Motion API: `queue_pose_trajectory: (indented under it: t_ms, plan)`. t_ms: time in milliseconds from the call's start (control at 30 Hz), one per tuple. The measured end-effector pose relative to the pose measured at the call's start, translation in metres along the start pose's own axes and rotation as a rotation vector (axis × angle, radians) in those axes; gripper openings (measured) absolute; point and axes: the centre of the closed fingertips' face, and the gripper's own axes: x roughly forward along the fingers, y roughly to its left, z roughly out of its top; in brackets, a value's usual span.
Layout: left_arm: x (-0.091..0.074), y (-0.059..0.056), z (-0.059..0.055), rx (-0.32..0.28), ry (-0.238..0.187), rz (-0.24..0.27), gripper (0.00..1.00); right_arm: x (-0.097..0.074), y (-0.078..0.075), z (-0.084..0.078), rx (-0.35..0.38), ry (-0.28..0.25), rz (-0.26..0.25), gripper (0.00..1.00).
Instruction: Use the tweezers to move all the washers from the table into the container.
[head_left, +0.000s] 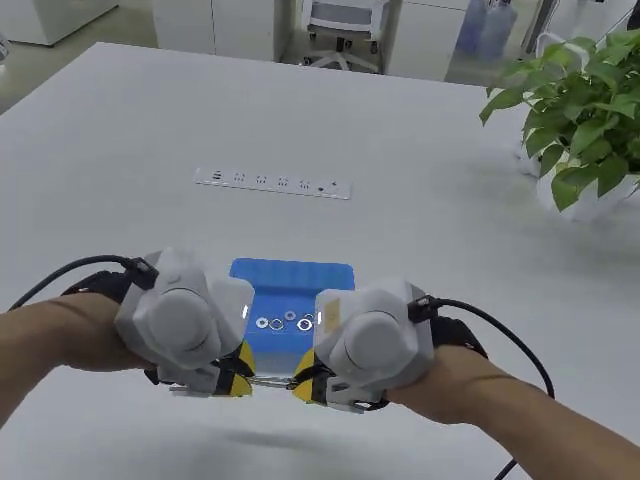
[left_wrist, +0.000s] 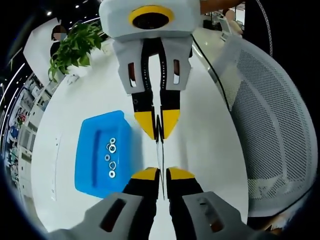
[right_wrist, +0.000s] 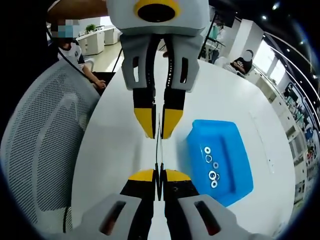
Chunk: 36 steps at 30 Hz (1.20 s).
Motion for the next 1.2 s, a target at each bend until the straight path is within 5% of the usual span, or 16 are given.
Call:
queue_pose_trajectory:
  t_ms: [700, 1200]
  plan:
    - [0.034, -0.023, -0.015, -0.063, 0.012, -0.057, 0.08, 0.028, 0.024, -0.025, 0.057, 0.013, 0.054, 0.07]
    - [0.047, -0.032, -0.014, -0.071, 0.01, -0.08, 0.08, 0.038, 0.035, -0.041, 0.062, 0.064, 0.076, 0.09]
